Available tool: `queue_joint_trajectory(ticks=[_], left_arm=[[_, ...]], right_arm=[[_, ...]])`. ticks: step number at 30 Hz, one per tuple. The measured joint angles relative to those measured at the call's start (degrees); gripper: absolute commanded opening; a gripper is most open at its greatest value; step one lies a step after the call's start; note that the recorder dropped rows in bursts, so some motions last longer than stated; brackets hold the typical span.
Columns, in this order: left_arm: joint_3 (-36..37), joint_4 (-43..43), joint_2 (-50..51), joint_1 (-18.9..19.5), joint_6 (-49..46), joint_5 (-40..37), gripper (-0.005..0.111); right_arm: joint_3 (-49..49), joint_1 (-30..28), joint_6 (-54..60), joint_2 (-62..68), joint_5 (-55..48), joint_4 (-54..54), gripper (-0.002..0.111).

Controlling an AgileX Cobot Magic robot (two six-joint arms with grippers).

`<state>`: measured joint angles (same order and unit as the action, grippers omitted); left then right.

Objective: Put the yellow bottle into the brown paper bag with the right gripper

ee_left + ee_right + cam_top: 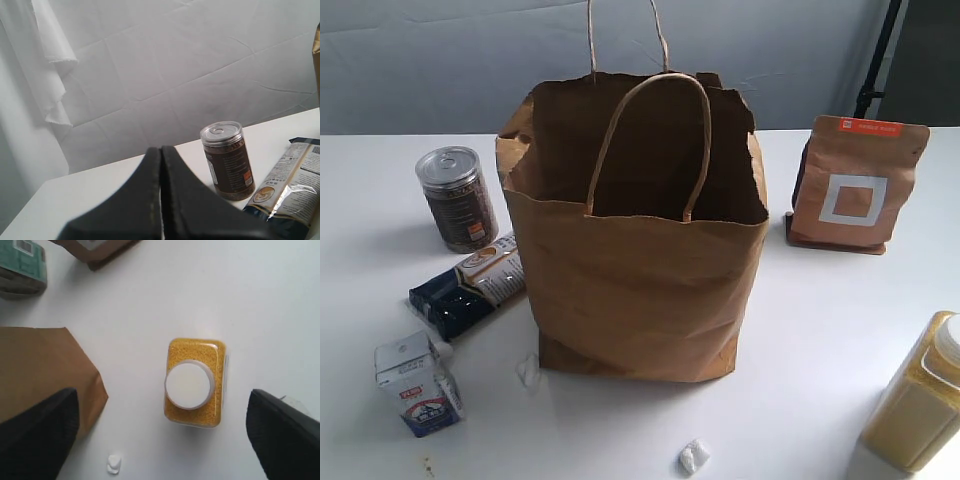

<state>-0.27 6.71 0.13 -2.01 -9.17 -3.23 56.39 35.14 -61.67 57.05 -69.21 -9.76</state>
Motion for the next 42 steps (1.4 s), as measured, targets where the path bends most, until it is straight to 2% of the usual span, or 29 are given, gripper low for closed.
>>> queue_joint_trajectory(ticks=[10,15,23,24,29,31,33,34,35,42], left_arm=[[0.0,0.0,0.0,0.0,0.0,0.0,0.0],[0.0,0.0,0.0,0.0,0.0,0.0,0.0],[0.0,0.0,0.0,0.0,0.0,0.0,0.0],[0.0,0.0,0.0,0.0,0.0,0.0,0.0],[0.0,0.0,0.0,0.0,0.0,0.0,0.0],[0.0,0.0,0.0,0.0,0.0,0.0,0.0],[0.0,0.0,0.0,0.0,0.0,0.0,0.0],[0.0,0.0,0.0,0.0,0.0,0.0,0.0],[0.0,0.0,0.0,0.0,0.0,0.0,0.0],[0.0,0.0,0.0,0.0,0.0,0.0,0.0]], right_arm=[[-0.2,2.9,-4.4,13.2,-0.4,-0.7,0.086],[-5.1,2.9,-4.4,14.7,0.3,-1.2,0.086],[-18.2,2.9,-4.4,15.3,15.7,-1.3,0.083],[-21.2,2.9,-4.4,15.4,20.1,-2.2,0.082],[-24.4,3.0,-4.4,15.0,28.0,-7.2,0.063],[-25.2,3.1,-4.4,14.8,29.4,-10.3,0.051],[-25.3,3.1,-4.4,14.8,29.3,-12.4,0.028],[-25.3,3.1,-4.4,14.8,29.3,-12.7,0.008],[-25.3,3.1,-4.4,14.8,29.3,-12.8,0.0],[-26.0,3.5,-4.4,13.3,30.6,-12.1,0.0]])
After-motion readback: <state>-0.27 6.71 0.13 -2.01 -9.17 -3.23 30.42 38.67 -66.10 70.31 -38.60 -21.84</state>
